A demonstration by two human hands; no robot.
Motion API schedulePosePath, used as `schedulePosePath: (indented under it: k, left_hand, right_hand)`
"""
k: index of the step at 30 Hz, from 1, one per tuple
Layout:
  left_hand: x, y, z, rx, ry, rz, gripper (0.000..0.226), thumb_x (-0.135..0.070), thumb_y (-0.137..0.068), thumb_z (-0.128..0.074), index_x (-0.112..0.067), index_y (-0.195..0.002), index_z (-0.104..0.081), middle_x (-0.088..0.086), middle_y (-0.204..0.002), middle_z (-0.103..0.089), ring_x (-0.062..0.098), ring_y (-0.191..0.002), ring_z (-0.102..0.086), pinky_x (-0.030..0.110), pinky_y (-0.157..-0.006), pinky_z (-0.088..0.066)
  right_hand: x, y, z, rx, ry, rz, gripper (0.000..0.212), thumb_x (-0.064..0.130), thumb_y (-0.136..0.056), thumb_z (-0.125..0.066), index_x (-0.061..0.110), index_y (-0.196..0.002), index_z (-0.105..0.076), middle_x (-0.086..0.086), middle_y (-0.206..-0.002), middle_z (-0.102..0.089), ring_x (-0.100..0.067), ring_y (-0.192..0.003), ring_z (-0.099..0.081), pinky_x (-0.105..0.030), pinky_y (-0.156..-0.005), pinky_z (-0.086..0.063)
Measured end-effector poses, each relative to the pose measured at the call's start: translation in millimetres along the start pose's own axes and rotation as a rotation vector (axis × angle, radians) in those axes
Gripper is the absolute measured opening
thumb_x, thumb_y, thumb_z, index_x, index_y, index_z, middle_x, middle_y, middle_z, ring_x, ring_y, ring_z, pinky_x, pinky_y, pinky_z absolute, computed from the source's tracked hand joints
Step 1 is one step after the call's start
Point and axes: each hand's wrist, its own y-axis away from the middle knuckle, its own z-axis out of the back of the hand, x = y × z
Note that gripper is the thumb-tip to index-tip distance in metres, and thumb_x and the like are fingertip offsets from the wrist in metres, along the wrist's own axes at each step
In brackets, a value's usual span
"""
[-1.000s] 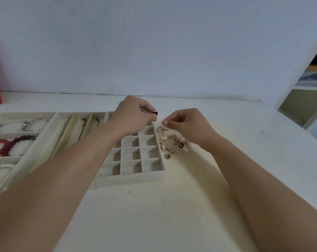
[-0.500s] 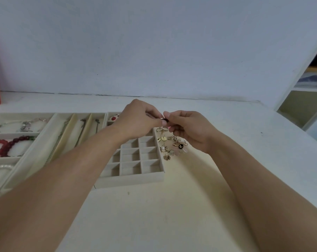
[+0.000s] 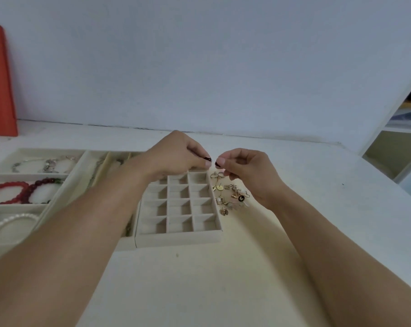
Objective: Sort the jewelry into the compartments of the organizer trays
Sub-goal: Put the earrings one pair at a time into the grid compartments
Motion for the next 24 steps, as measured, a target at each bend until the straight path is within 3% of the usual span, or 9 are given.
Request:
schedulePosePath:
  k: [2, 6, 8, 10, 12, 14, 17, 20, 24]
  left_hand:
    - [6.9, -3.2, 15.2, -0.064, 0.019, 0.015, 0.002, -0.024, -0.083, -0.080, -0.023, -0.083, -0.081, 0.000, -0.083, -0.078, 0.015, -0.076, -0.065, 0.031, -0.069, -0.050]
    - [15.5, -5.4, 32.6, -0.198, 0.091, 0.046, 0.005, -0.023, -0.087, -0.077, -0.021, -0.090, -0.080, -0.007, -0.088, -0.078, 0.007, -0.076, -0.067, 0.015, -0.057, -0.045]
    - [16.3, -5.7, 31.8, -0.214, 0.081, 0.046, 0.006, -0.023, -0.086, -0.078, -0.020, -0.091, -0.081, -0.005, -0.090, -0.078, 0.009, -0.079, -0.070, 0.017, -0.060, -0.047]
    - [16.0, -2.9, 28.5, -0.210, 0.069, 0.051, 0.005, -0.022, -0.088, -0.076, -0.020, -0.090, -0.080, -0.007, -0.089, -0.076, 0.005, -0.078, -0.071, 0.017, -0.062, -0.051]
    - [16.3, -1.9, 25.1, -0.235, 0.103, 0.057, 0.004, -0.018, -0.088, -0.076, -0.019, -0.089, -0.079, -0.009, -0.089, -0.074, 0.000, -0.064, -0.070, 0.014, -0.051, -0.051]
    - [16.5, -2.4, 22.5, -0.323, 0.167, 0.056, 0.002, -0.015, -0.086, -0.078, -0.017, -0.088, -0.078, -0.005, -0.086, -0.073, 0.001, -0.059, -0.068, 0.008, -0.044, -0.043]
    - [18.4, -4.4, 22.4, -0.415, 0.193, 0.065, 0.006, -0.015, -0.083, -0.081, -0.016, -0.086, -0.076, -0.001, -0.081, -0.072, 0.004, -0.066, -0.063, 0.005, -0.041, -0.039]
    - [20.3, -5.1, 23.0, -0.400, 0.181, 0.080, 0.007, -0.016, -0.082, -0.082, -0.015, -0.084, -0.075, -0.003, -0.078, -0.071, 0.006, -0.065, -0.063, 0.006, -0.041, -0.038]
    - [21.7, -6.8, 23.3, -0.423, 0.137, 0.071, 0.004, -0.016, -0.084, -0.080, -0.017, -0.083, -0.076, -0.006, -0.076, -0.070, 0.003, -0.061, -0.061, 0.008, -0.041, -0.039]
  right_hand:
    - [1.6, -2.4, 0.2, -0.051, 0.006, 0.015, 0.008, 0.011, -0.085, -0.078, 0.006, -0.091, -0.076, -0.013, -0.085, -0.076, -0.019, -0.072, -0.065, -0.030, -0.073, -0.057]
    - [17.8, -14.1, -4.9, -0.042, 0.098, 0.042, 0.009, 0.006, -0.087, -0.076, 0.013, -0.092, -0.078, -0.008, -0.088, -0.078, -0.018, -0.075, -0.072, -0.034, -0.082, -0.059]
    - [27.1, -21.9, -10.8, 0.032, 0.248, 0.049, 0.013, 0.009, -0.088, -0.075, 0.021, -0.090, -0.079, 0.002, -0.082, -0.078, -0.016, -0.075, -0.072, -0.035, -0.078, -0.058]
    - [33.5, -30.9, -18.5, 0.083, 0.474, 0.080, 0.017, 0.012, -0.090, -0.073, 0.027, -0.090, -0.079, 0.015, -0.072, -0.074, -0.006, -0.071, -0.069, -0.023, -0.065, -0.054]
    - [35.5, -41.1, -26.8, 0.105, 0.670, 0.122, 0.021, 0.011, -0.092, -0.069, 0.028, -0.092, -0.080, 0.018, -0.075, -0.073, -0.002, -0.070, -0.068, -0.012, -0.057, -0.048]
    - [32.4, -49.6, -31.8, 0.135, 0.797, 0.121, 0.025, 0.008, -0.093, -0.065, 0.027, -0.094, -0.081, 0.012, -0.085, -0.075, -0.007, -0.066, -0.066, -0.013, -0.054, -0.046]
    - [25.7, -55.6, -35.6, 0.217, 0.885, 0.122, 0.029, 0.001, -0.092, -0.059, 0.023, -0.100, -0.077, 0.010, -0.083, -0.073, -0.004, -0.057, -0.060, -0.021, -0.049, -0.051]
    - [22.9, -57.3, -36.9, 0.290, 0.899, 0.125, 0.026, 0.002, -0.091, -0.061, 0.025, -0.102, -0.065, 0.011, -0.085, -0.070, -0.019, -0.072, -0.066, -0.024, -0.046, -0.050]
    - [21.0, -60.6, -39.4, 0.330, 0.936, 0.136, 0.026, 0.004, -0.091, -0.064, 0.028, -0.101, -0.060, 0.014, -0.087, -0.068, -0.020, -0.076, -0.066, -0.027, -0.048, -0.050]
